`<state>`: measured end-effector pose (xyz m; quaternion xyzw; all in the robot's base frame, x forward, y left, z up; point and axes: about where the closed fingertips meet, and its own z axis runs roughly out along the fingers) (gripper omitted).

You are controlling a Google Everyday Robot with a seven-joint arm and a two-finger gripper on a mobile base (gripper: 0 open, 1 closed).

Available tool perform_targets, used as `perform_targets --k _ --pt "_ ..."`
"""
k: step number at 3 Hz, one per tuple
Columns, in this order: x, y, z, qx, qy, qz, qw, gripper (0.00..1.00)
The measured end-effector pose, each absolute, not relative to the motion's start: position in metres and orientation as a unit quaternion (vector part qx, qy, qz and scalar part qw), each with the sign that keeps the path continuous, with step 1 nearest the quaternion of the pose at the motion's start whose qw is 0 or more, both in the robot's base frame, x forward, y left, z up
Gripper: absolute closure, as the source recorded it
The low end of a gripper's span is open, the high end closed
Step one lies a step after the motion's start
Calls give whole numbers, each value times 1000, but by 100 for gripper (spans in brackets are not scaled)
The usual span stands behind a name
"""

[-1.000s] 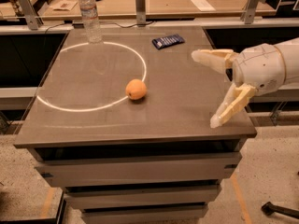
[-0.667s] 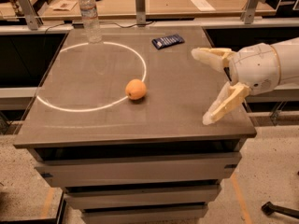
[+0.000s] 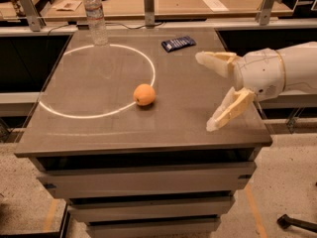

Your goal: Move orange near rxbar blueberry

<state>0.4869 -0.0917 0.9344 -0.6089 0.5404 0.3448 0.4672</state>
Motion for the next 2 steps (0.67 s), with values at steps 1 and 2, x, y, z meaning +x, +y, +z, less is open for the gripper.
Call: perform_targets --k 1,2 --pt "501 -63 923 -591 536 372 474 0" --pt "514 -47 912 -566 566 360 480 0"
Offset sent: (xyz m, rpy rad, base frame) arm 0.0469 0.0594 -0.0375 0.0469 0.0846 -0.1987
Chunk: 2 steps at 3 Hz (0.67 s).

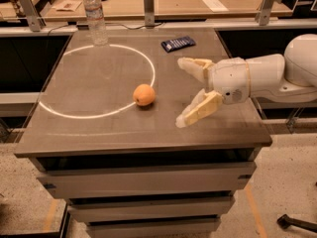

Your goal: Move orange near rxbar blueberry

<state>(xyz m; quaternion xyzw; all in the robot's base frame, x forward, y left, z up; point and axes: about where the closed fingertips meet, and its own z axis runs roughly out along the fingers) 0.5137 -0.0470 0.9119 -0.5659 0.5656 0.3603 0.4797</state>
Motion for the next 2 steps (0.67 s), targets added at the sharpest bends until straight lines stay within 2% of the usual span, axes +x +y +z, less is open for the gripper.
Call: perform_targets --k 2 --pt "530 -21 890 -548 602 315 488 0"
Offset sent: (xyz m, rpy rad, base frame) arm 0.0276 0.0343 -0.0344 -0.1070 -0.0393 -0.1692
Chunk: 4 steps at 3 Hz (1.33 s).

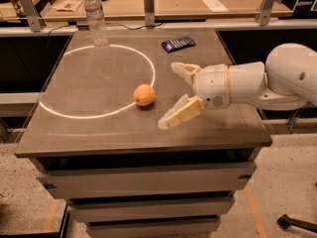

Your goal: Move orange near rxbar blueberry

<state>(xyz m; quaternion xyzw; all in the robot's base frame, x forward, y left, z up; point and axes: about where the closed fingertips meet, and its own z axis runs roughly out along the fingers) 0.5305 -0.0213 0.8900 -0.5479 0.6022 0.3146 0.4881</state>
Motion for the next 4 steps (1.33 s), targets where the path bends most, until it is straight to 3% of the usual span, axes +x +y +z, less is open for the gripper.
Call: perform_targets --k 4 --pt "576 8 858 -520 636 328 466 0"
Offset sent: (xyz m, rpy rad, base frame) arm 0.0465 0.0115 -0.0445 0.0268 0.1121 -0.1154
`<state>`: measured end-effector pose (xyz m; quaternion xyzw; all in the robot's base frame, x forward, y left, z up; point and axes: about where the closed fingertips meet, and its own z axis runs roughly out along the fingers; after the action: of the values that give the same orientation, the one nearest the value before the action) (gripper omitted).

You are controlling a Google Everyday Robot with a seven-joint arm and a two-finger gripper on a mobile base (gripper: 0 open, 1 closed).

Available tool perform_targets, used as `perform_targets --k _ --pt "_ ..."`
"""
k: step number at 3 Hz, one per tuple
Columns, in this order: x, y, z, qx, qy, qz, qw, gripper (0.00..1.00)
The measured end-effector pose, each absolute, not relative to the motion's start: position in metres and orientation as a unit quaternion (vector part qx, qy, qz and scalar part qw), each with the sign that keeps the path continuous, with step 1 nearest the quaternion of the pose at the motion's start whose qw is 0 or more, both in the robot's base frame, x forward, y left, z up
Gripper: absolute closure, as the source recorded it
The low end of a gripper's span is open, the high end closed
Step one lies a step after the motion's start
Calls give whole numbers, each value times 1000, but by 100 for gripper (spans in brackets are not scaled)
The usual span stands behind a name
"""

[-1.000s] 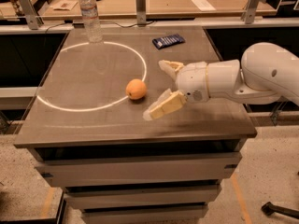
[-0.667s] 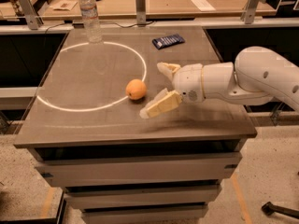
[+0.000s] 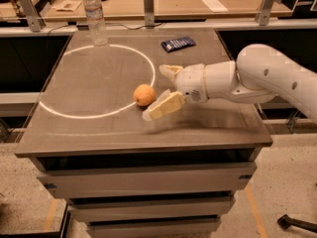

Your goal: Move orange near rxbar blueberry

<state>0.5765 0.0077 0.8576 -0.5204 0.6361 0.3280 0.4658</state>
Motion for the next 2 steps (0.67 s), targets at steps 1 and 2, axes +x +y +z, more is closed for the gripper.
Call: perform_targets --k 1,2 --pt "581 20 860 -529 639 329 452 0" --pt "581 27 858 -535 648 322 436 19"
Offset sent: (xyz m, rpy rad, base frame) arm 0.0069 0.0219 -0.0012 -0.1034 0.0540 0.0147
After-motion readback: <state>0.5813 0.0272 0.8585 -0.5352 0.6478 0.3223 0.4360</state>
